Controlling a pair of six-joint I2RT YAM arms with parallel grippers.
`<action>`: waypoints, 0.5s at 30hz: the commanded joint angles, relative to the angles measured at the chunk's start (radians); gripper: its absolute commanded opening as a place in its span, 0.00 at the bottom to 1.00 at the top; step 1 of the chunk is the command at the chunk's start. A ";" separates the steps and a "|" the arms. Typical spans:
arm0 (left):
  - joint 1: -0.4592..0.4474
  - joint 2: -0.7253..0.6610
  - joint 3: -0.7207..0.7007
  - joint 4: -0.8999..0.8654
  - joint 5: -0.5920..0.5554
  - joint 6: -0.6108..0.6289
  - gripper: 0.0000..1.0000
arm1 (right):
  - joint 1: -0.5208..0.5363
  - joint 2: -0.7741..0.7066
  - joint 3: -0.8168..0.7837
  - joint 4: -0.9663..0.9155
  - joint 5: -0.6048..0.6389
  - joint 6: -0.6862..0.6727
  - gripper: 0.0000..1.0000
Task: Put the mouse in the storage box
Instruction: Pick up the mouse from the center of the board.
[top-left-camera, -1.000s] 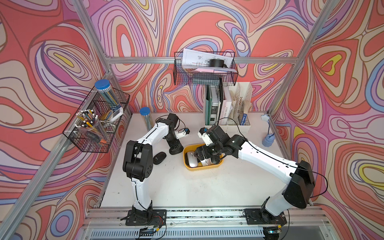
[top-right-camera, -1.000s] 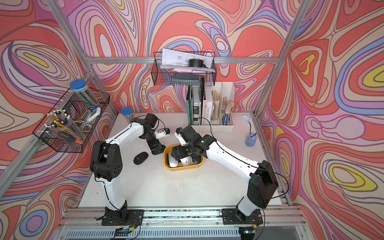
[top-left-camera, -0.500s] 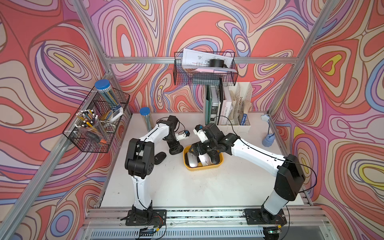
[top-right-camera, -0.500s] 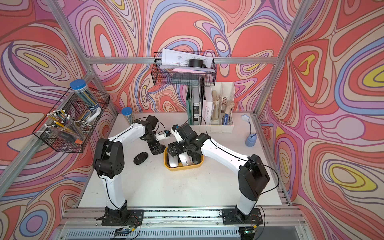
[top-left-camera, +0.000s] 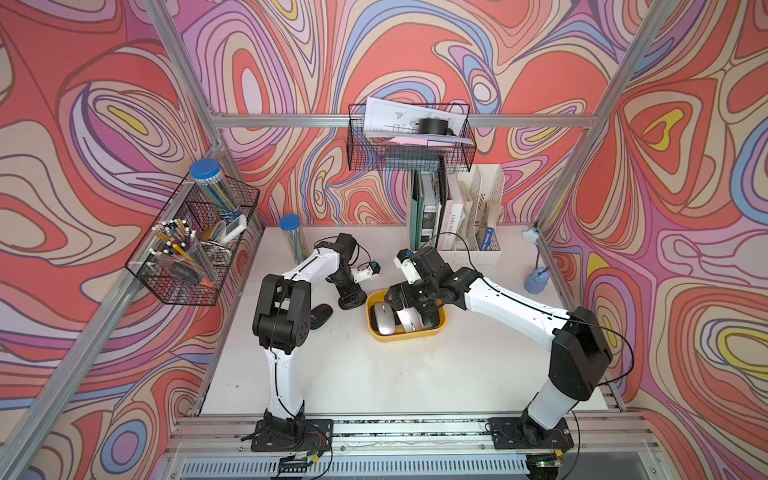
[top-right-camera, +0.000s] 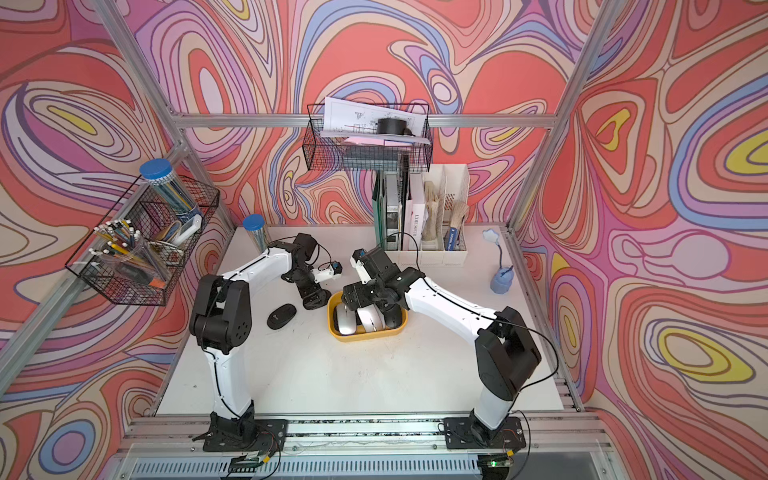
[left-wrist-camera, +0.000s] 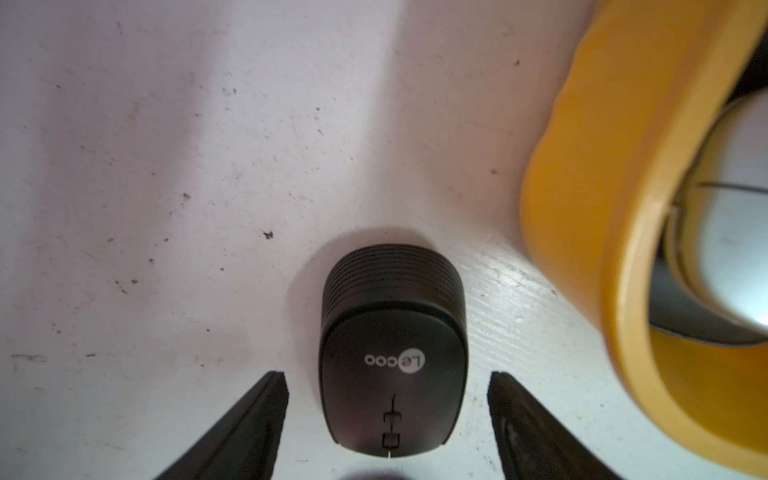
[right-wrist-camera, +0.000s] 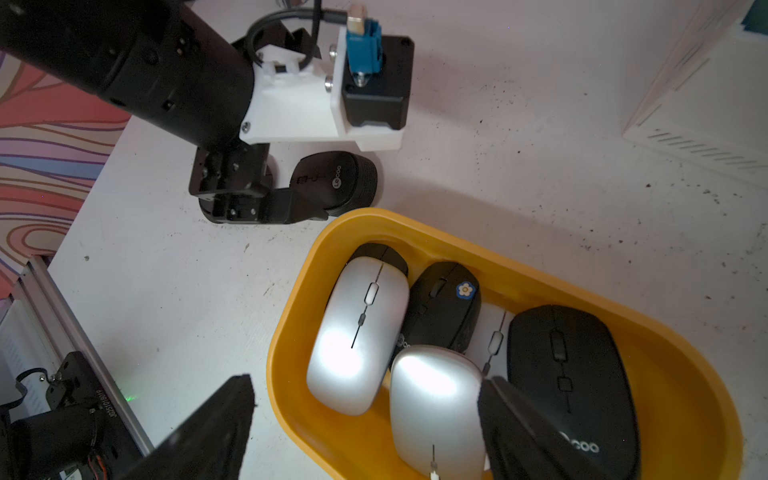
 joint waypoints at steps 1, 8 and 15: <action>0.007 0.023 -0.013 0.013 0.031 -0.014 0.81 | -0.003 -0.035 -0.004 0.003 0.018 0.002 0.86; 0.007 0.049 -0.015 0.008 0.033 -0.027 0.77 | -0.003 -0.060 -0.024 0.004 0.023 0.006 0.86; 0.006 0.053 -0.026 0.000 0.035 -0.044 0.68 | -0.003 -0.050 -0.022 0.007 0.017 0.014 0.84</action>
